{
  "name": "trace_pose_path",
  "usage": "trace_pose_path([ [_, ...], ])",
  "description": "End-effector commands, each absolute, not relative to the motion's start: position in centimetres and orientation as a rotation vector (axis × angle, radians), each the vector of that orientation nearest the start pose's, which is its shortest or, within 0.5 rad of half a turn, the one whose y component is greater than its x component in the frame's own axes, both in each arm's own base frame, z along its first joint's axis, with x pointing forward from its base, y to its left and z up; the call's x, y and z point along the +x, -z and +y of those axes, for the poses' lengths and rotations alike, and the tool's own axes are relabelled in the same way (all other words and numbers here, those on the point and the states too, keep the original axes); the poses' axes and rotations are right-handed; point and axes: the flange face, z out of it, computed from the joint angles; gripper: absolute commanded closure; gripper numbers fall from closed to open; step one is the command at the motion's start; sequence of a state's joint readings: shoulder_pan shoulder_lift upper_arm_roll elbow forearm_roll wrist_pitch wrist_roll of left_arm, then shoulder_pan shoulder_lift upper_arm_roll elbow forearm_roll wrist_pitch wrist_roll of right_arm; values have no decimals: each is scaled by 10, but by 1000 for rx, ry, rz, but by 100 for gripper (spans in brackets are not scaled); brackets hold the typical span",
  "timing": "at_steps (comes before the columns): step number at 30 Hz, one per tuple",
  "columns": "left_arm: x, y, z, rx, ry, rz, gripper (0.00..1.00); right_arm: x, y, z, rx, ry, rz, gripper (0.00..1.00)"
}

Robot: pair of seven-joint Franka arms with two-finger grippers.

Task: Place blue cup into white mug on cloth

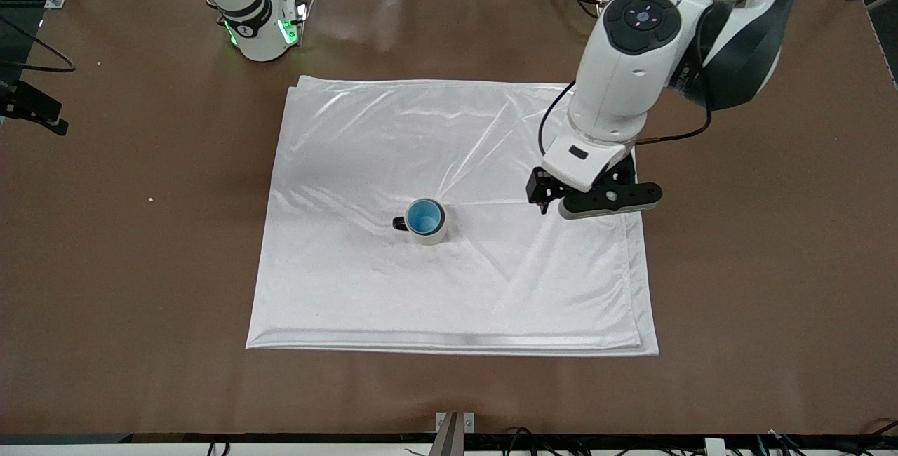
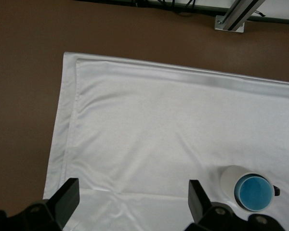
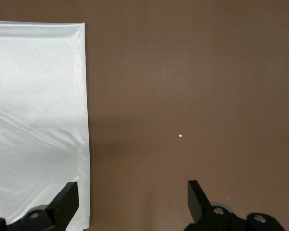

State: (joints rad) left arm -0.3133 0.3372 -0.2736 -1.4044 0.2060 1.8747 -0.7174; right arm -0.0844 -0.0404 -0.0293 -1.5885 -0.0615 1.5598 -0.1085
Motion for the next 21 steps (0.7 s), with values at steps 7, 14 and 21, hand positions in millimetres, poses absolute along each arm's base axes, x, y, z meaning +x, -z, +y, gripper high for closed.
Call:
trace_pose_path([
  [7, 597, -581, -227, -3187, 200, -71, 0, 546, -624, -61, -3209, -44, 36, 0],
  [14, 603, -594, -177, -3167, 188, -43, 0, 548, -621, -64, -3207, -46, 62, 0],
  [21, 602, -605, -145, -3154, 172, -36, 0, 548, -621, -60, -3203, -43, 121, 0],
])
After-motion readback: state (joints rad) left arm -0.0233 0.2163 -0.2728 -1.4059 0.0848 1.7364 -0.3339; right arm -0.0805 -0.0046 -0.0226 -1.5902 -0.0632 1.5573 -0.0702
